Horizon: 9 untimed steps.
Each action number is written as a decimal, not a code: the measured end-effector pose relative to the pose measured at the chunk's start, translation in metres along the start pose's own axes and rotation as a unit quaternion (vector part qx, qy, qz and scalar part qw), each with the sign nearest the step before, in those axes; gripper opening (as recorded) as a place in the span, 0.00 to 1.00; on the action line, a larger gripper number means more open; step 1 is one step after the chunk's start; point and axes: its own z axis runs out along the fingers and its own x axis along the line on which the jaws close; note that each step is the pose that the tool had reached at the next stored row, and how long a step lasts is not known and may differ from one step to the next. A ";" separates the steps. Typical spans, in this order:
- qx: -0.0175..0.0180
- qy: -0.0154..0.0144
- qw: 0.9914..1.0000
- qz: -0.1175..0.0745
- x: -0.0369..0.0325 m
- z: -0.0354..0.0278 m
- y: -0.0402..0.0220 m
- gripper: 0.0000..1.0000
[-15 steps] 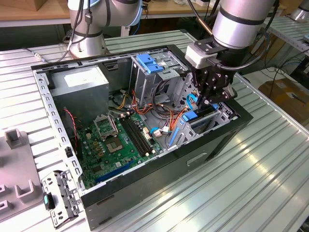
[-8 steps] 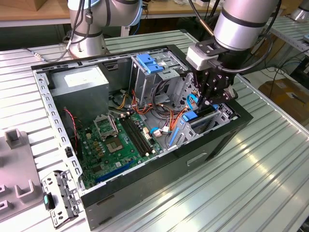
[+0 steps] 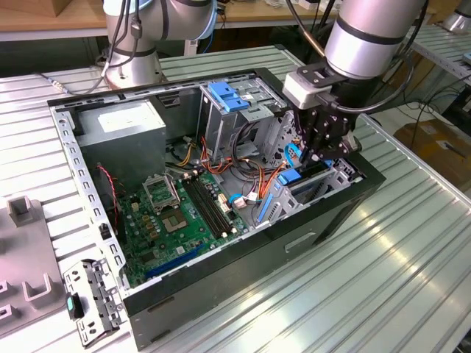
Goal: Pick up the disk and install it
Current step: 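Insert the second disk wire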
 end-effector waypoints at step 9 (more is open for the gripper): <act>0.000 -0.001 1.000 0.000 0.0004 -0.0026 -0.0003 0.24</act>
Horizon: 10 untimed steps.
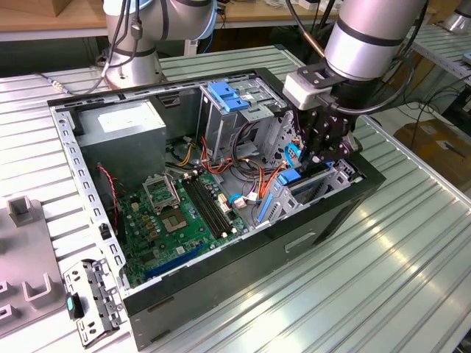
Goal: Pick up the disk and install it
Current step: 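Insert the second disk wire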
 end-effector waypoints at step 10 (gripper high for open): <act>0.000 0.000 1.000 0.000 0.0002 -0.0202 -0.0017 0.11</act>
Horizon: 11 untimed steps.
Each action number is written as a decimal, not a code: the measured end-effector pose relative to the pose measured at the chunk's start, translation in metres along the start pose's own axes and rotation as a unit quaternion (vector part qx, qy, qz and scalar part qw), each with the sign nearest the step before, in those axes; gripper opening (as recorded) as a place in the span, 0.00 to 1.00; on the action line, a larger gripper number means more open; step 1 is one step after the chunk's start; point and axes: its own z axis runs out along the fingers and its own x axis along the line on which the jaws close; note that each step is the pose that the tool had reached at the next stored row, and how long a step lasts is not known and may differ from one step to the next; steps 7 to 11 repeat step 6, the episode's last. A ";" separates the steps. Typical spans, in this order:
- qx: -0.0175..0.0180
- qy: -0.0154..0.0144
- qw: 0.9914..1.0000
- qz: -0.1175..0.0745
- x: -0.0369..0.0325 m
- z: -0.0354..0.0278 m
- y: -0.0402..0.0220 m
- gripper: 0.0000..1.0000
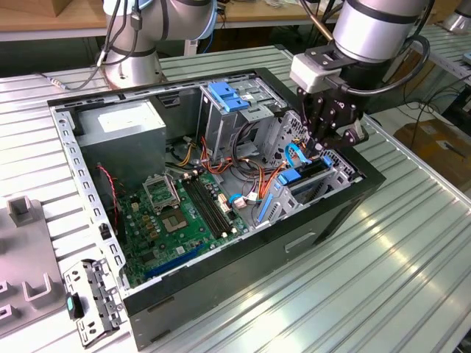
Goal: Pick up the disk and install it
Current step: 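Insert the second disk wire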
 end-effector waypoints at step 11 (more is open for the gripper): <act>0.000 0.000 1.000 0.000 0.0000 -0.0010 -0.0001 0.11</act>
